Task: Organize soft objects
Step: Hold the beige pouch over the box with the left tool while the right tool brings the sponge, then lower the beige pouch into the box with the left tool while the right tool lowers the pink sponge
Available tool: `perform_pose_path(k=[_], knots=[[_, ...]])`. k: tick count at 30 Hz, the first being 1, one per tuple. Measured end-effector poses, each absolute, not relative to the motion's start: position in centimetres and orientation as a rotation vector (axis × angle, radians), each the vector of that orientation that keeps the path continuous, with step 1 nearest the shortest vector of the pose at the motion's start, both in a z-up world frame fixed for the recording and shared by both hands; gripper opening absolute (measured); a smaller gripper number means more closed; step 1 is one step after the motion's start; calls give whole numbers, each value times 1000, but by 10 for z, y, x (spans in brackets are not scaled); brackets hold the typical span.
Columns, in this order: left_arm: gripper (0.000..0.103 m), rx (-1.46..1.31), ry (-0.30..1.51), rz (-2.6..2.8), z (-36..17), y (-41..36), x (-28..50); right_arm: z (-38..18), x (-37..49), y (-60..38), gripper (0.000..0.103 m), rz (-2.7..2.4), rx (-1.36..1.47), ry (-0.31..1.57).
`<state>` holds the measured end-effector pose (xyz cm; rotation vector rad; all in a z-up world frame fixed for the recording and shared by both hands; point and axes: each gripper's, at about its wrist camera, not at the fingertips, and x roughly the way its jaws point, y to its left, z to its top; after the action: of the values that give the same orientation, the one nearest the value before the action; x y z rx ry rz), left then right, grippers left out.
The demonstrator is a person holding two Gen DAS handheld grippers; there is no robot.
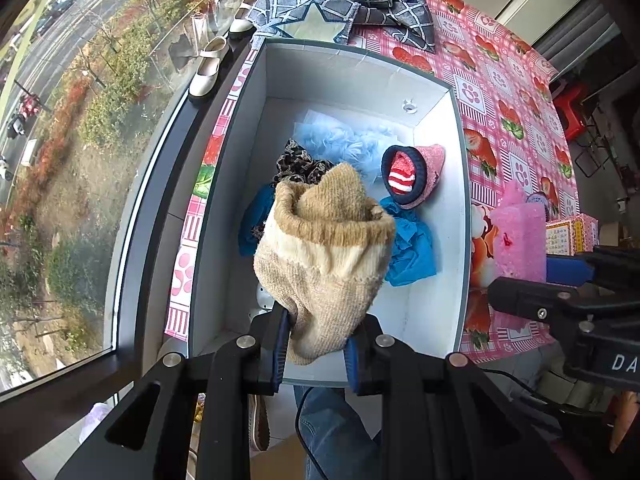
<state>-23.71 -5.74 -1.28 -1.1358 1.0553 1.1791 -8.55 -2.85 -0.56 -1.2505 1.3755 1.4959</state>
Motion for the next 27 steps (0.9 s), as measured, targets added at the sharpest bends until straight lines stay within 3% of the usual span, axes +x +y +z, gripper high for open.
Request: perform_pose_path(k=[27], knots=[[26,-1084,1074,1184,-8,-10,-224,6,-91,14,48,1511,-1197,1349]])
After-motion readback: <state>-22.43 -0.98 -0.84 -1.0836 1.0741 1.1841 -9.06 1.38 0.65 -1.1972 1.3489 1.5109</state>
